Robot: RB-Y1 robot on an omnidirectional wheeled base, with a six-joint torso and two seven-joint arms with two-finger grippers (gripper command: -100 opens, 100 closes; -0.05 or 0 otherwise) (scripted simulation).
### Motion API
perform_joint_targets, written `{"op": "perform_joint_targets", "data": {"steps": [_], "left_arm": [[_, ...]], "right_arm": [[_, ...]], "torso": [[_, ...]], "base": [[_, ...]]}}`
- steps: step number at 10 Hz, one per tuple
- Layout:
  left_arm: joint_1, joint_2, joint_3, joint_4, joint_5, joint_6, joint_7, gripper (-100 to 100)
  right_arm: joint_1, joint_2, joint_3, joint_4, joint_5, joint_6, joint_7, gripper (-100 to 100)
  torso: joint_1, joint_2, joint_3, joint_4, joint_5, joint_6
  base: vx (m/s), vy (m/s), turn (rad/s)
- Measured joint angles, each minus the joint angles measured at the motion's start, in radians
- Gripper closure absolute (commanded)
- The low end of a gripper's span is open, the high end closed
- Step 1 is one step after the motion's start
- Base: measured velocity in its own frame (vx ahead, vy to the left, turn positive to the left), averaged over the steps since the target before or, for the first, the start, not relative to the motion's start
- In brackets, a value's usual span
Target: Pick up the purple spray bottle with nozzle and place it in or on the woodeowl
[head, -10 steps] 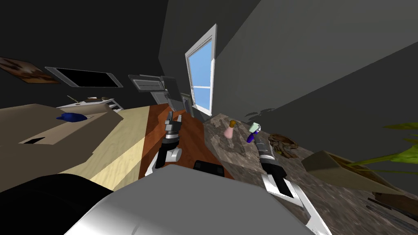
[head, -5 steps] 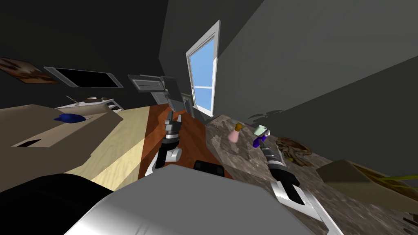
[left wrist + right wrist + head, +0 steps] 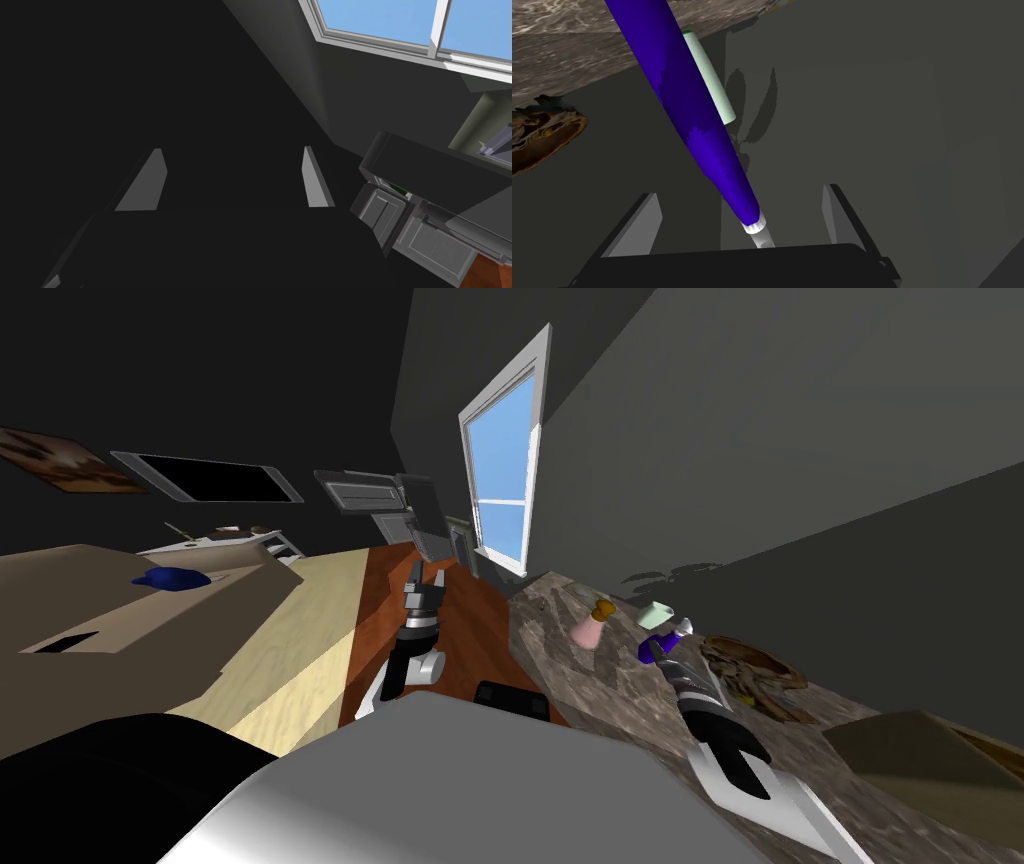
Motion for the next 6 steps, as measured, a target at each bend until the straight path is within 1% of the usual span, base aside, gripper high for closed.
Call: {"op": "perform_joint_targets", "data": {"steps": [2, 3, 4, 5, 6], "left_arm": [[0.000, 0.000, 0.000, 0.000, 0.000, 0.000, 0.000, 0], [0.000, 0.000, 0.000, 0.000, 0.000, 0.000, 0.000, 0], [0.000, 0.000, 0.000, 0.000, 0.000, 0.000, 0.000, 0], [0.000, 0.000, 0.000, 0.000, 0.000, 0.000, 0.000, 0], [0.000, 0.000, 0.000, 0.000, 0.000, 0.000, 0.000, 0]], "right_arm": [[0.006, -0.019, -0.024, 0.036, 0.023, 0.016, 0.016, -100], [0.008, -0.031, -0.034, 0.049, 0.037, 0.035, 0.026, -100], [0.019, -0.039, -0.050, 0.063, 0.051, 0.047, 0.035, -100], [0.028, -0.066, -0.060, 0.066, 0.054, 0.071, 0.039, -100], [0.028, -0.073, -0.069, 0.080, 0.067, 0.089, 0.046, -100]], "torso": [[0.001, 0.000, 0.000, 0.000, 0.000, 0.000], [0.001, -0.001, -0.001, 0.000, 0.000, 0.000], [0.001, -0.002, -0.001, 0.000, 0.000, 0.000], [0.000, -0.001, -0.001, 0.000, 0.000, 0.000], [-0.001, 0.000, 0.000, 0.000, 0.000, 0.000]], "base": [[0.092, 0.107, 0.017], [0.102, 0.099, 0.013], [0.090, 0.086, 0.011], [0.071, 0.077, 0.015], [0.093, 0.095, 0.018]]}}
